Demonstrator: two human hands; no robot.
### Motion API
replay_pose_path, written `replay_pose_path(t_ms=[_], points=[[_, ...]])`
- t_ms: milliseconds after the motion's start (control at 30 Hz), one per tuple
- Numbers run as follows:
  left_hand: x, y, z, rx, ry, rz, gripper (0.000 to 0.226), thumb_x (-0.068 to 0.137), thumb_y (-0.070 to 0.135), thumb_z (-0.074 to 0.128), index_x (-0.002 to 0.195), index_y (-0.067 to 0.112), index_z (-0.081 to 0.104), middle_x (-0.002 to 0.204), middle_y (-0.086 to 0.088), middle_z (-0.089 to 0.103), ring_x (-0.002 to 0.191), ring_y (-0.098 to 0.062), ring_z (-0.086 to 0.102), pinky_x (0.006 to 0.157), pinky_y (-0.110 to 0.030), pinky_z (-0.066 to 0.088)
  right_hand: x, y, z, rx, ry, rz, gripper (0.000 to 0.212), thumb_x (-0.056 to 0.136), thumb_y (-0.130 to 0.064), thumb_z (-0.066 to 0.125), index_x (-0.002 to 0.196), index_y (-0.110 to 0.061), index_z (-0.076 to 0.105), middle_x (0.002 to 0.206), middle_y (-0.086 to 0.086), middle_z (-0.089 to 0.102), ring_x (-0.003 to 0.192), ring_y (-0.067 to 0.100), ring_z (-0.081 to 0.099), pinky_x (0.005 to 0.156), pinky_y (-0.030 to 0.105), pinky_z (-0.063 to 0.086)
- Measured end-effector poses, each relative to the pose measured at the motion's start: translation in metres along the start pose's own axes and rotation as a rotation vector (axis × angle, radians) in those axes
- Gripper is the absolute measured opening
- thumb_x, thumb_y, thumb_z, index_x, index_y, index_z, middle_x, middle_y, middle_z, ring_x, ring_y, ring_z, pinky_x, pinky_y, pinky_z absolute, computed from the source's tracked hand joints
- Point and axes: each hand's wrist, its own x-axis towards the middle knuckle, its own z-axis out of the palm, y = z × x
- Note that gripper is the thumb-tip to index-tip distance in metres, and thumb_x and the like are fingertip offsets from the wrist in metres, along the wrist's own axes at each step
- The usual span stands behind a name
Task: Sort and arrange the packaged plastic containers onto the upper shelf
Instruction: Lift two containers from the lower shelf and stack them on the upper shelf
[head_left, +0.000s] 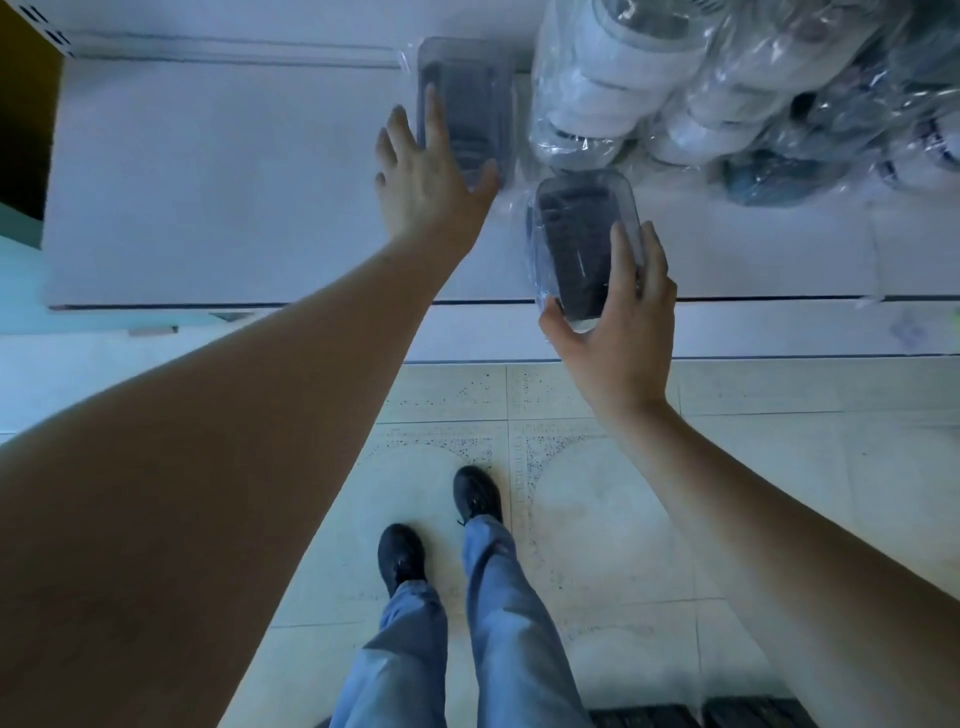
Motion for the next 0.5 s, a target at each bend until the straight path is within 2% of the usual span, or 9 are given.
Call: replay_pose_path(t_ms=[67, 133, 233, 300, 400, 500], points=[[0.006, 0.012, 0.014, 0.116, -0.045, -0.080, 0.103, 0.086, 0.071, 0.052, 0.160, 0.019, 0.003, 0.164, -0.018, 0.011, 0.149, -0.037, 0.016, 0.116, -0.048, 0.026, 0.002, 0.009, 0.001, -0.011, -0.016, -0.012, 0.085, 0.084, -0.052, 0.064, 0.153, -0.009, 0.036, 0.159, 0.018, 0.031, 0.135, 0.033, 0.042, 0.109, 0.042, 0.040], [0.010, 0.020, 0.020, 0.151, -0.038, -0.140, 0.110, 0.081, 0.075, 0.056, 0.160, 0.018, 0.003, 0.161, -0.018, 0.017, 0.144, -0.038, 0.026, 0.112, -0.048, 0.030, 0.002, 0.015, 0.001, -0.027, -0.025, -0.041, 0.086, 0.085, -0.052, 0.063, 0.153, -0.010, 0.034, 0.160, 0.018, 0.030, 0.136, 0.033, 0.041, 0.109, 0.040, 0.039], [0.016, 0.021, 0.016, 0.059, 0.024, -0.192, 0.099, 0.079, 0.059, 0.068, 0.154, 0.018, 0.019, 0.141, -0.013, 0.037, 0.124, -0.036, 0.047, 0.099, -0.045, 0.041, 0.003, 0.015, 0.000, -0.007, -0.027, -0.036, 0.086, 0.084, -0.052, 0.063, 0.154, -0.010, 0.034, 0.160, 0.018, 0.029, 0.134, 0.034, 0.042, 0.108, 0.040, 0.039], [0.016, 0.016, 0.007, -0.001, 0.036, -0.234, 0.099, 0.074, 0.052, 0.072, 0.152, 0.018, 0.021, 0.137, -0.012, 0.037, 0.121, -0.036, 0.048, 0.094, -0.043, 0.044, 0.003, 0.011, -0.003, 0.012, -0.026, -0.024, 0.086, 0.083, -0.051, 0.064, 0.154, -0.011, 0.035, 0.159, 0.019, 0.029, 0.132, 0.035, 0.043, 0.107, 0.041, 0.039], [-0.001, -0.001, -0.012, -0.087, 0.026, -0.225, 0.098, 0.071, 0.048, 0.072, 0.152, 0.030, 0.020, 0.135, -0.012, 0.036, 0.118, -0.037, 0.046, 0.087, -0.039, 0.043, 0.000, 0.001, -0.012, 0.032, -0.016, -0.031, 0.084, 0.083, -0.051, 0.064, 0.153, -0.013, 0.037, 0.158, 0.018, 0.032, 0.130, 0.035, 0.046, 0.105, 0.042, 0.042], [-0.044, -0.026, -0.037, -0.192, 0.005, -0.167, 0.086, 0.072, 0.046, 0.069, 0.147, 0.039, 0.028, 0.129, -0.011, 0.036, 0.114, -0.037, 0.047, 0.094, -0.039, 0.045, -0.008, -0.014, -0.030, 0.056, -0.021, -0.051, 0.085, 0.082, -0.051, 0.064, 0.153, -0.014, 0.037, 0.157, 0.018, 0.032, 0.128, 0.034, 0.046, 0.104, 0.042, 0.042]])
